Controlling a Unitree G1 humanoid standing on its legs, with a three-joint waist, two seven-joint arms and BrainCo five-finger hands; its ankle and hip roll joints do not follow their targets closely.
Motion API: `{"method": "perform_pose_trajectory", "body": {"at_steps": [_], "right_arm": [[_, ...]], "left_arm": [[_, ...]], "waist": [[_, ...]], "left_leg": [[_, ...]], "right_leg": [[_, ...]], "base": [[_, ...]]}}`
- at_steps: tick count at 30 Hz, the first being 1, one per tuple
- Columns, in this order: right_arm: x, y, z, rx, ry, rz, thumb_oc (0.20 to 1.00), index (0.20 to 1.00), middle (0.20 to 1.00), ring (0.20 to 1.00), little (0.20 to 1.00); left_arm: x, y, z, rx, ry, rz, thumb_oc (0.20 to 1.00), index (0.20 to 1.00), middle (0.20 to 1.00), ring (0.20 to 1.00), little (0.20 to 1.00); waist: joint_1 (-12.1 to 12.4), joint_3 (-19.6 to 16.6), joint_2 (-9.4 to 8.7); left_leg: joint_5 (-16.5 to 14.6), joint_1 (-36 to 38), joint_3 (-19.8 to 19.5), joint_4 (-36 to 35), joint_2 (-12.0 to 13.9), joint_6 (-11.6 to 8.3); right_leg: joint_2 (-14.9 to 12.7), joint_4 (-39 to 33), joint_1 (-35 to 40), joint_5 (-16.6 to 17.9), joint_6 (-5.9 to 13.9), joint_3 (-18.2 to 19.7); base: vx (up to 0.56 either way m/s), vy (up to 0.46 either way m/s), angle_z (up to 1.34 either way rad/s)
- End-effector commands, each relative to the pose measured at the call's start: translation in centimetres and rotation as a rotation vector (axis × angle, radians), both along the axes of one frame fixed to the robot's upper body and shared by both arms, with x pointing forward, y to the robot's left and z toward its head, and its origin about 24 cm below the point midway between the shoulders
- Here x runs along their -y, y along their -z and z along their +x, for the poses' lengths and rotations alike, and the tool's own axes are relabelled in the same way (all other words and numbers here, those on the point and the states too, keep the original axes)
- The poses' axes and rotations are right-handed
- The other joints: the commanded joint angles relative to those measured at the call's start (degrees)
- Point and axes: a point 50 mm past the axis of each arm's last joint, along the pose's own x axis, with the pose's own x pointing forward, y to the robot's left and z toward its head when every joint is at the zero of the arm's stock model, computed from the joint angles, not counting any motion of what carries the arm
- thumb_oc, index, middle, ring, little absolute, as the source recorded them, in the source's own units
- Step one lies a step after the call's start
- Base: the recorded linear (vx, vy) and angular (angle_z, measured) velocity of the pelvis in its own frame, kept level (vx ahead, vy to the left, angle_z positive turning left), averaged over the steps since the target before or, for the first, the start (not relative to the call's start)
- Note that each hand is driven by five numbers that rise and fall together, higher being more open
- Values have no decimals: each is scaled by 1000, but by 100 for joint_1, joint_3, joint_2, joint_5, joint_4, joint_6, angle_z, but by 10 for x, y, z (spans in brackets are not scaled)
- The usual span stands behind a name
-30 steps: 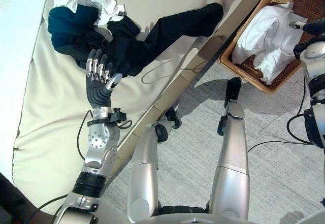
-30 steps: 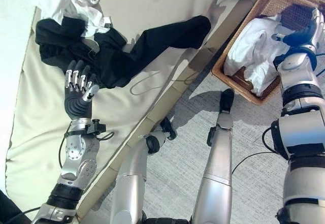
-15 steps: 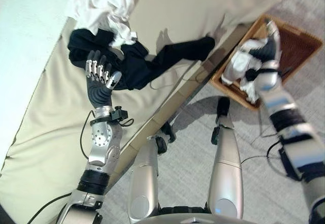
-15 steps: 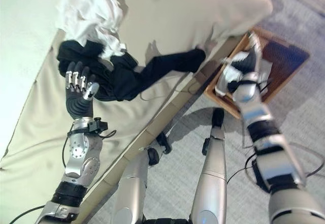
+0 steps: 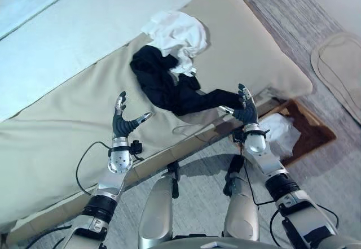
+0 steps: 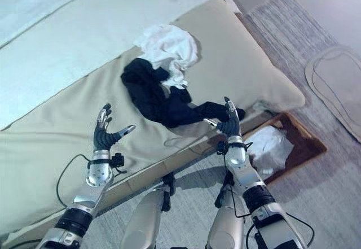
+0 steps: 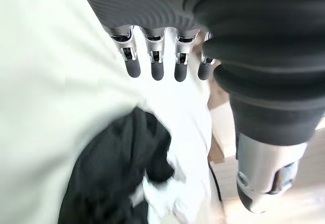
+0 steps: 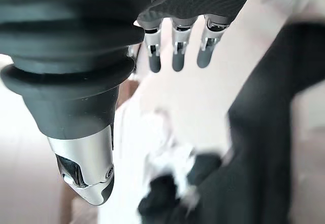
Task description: Pick up clothes into the bucket
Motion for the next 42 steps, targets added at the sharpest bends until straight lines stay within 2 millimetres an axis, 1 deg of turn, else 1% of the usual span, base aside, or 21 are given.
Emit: {"method": "perform_pose_trajectory", "body": {"at_steps": [1,2,3,4,5,6,7,8,9,10,11,13,14,17,19,23,25,31,33,36,42], "right_arm": [[-13,-28,-1,153,-70,71,1000,1000,1000,1000,1000],[-14,-29,-2,159,-77,83,1000,1000,1000,1000,1000],[-11,-26,-5,151,-85,86,1000,1000,1000,1000,1000],[-11,-26,-5,151,-84,86,1000,1000,1000,1000,1000],[-10,-24,-6,144,-88,97,1000,1000,1000,1000,1000],[-10,-25,-6,145,-88,97,1000,1000,1000,1000,1000],[-9,-24,-6,142,-91,109,1000,1000,1000,1000,1000],[-9,-24,-6,143,-90,110,1000,1000,1000,1000,1000],[-6,-20,-7,131,-74,121,1000,1000,1000,1000,1000],[-6,-20,-7,132,-72,122,1000,1000,1000,1000,1000],[-7,-18,-7,128,-65,145,1000,1000,1000,1000,1000],[-7,-18,-7,129,-64,146,1000,1000,1000,1000,1000],[-9,-20,-5,136,-65,129,1000,1000,1000,1000,1000],[-7,-26,-4,162,-62,112,1000,1000,1000,1000,1000],[-5,-32,-4,188,-55,109,1000,1000,1000,1000,1000],[-4,-39,-2,220,-40,113,1000,1000,1000,1000,1000],[-5,-47,0,253,-38,110,1000,1000,1000,1000,1000],[-5,-55,2,286,-36,85,1000,1000,1000,1000,1000],[-7,-58,4,298,-42,78,1000,1000,1000,1000,1000],[-10,-62,4,316,-64,70,1000,1000,1000,1000,1000],[-11,-72,3,367,-79,80,1000,1000,1000,1000,1000]], "left_arm": [[-1,-27,6,111,11,142,1000,1000,1000,1000,1000],[0,-28,8,113,19,164,1000,1000,1000,1000,1000],[4,-30,14,104,36,236,1000,1000,1000,1000,1000],[5,-30,14,105,36,236,1000,1000,1000,1000,1000],[9,-31,20,100,51,282,1000,1000,1000,1000,1000],[9,-32,20,101,51,283,1000,1000,1000,1000,1000],[11,-37,29,108,50,358,1000,1000,1000,1000,1000],[12,-37,29,109,50,359,1000,1000,1000,1000,1000],[14,-42,37,112,38,422,1000,1000,1000,1000,1000],[15,-42,37,113,38,423,1000,1000,1000,1000,1000],[16,-47,43,129,18,486,1000,1000,1000,1000,1000],[16,-47,44,130,18,487,1000,1000,1000,1000,1000],[18,-55,54,143,-7,560,1000,1000,1000,1000,1000],[16,-62,59,151,-34,602,1000,1000,1000,1000,1000],[16,-75,68,173,-55,677,1000,1000,1000,1000,1000],[17,-89,78,189,-73,778,1000,1000,1000,1000,1000],[19,-104,86,215,-89,894,1000,1000,1000,1000,1000],[20,-119,98,214,-132,1019,1000,1000,1000,1000,1000],[18,-122,105,186,-170,1129,1000,1000,1000,1000,1000],[17,-130,113,164,-207,1259,1000,1000,1000,1000,1000],[14,-145,115,219,-274,1391,1000,1000,1000,1000,1000]], "waist": [[41,-132,-169],[-8,-153,-167],[-142,-209,-170],[-138,-218,-169],[-222,-247,-208],[-223,-256,-206],[-351,-226,-307],[-346,-228,-303],[-404,-166,-453],[-411,-166,-448],[-432,-103,-525],[-426,-108,-526],[-446,48,-601],[-479,167,-619],[-566,343,-656],[-654,480,-681],[-755,585,-684],[-877,586,-656],[-958,586,-673],[-1054,586,-684],[-1151,586,-697]], "left_leg": [[-148,340,-232,-167,-337,176],[-107,372,-300,-191,-374,214],[-106,466,-474,-243,-383,238],[-80,452,-473,-260,-383,238],[-96,480,-593,-284,-383,226],[-68,464,-596,-300,-382,225],[-60,418,-686,-280,-426,219],[-71,406,-689,-269,-420,217],[-131,234,-764,-25,-488,195],[-143,212,-778,8,-493,196],[-176,-26,-810,168,-485,165],[-183,-47,-809,187,-484,163],[-188,-334,-745,402,-366,89],[-173,-469,-749,452,-313,41],[-95,-723,-726,453,-229,-26],[-34,-1022,-696,480,-171,-70],[-8,-1312,-660,567,-142,-84],[-60,-1706,-600,685,-115,-96],[-2,-1882,-579,700,-114,-97],[-88,-2048,-523,787,-85,-82],[-123,-2314,-472,875,-74,-62]], "right_leg": [[-335,229,158,796,611,817],[-242,413,110,764,570,1035],[241,679,9,430,463,1662],[242,665,-6,451,458,1661],[678,470,-71,45,370,1946],[679,446,-81,74,367,1941],[996,131,-294,20,357,2109],[1002,130,-298,18,355,2105],[1033,-159,-317,62,387,2100],[1029,-166,-312,61,389,2084],[1091,-204,-312,-36,359,2060],[1093,-198,-327,-38,358,2061],[1198,-141,-522,-38,319,2049],[1257,-126,-633,-58,290,2023],[1319,-71,-893,-48,264,2003],[1363,-20,-1191,-16,251,2018],[1407,64,-1492,2,236,2052],[1457,208,-1920,-42,228,2133],[1468,242,-2117,5,229,2168],[1520,300,-2312,-13,238,2251],[1552,335,-2575,11,248,2306]], "base": [[71,133,70],[88,70,65],[82,70,64],[122,-13,71],[41,-30,62],[71,-91,63],[19,-61,37],[45,-179,32],[21,-115,31],[-28,-193,43],[-47,-77,36],[-41,-90,11],[-36,-101,-10],[-58,-100,-8],[-70,-65,-9],[-62,-25,-3],[-41,-1,-6],[-13,0,-10],[0,0,0],[-5,5,-2],[-4,4,-7]]}}
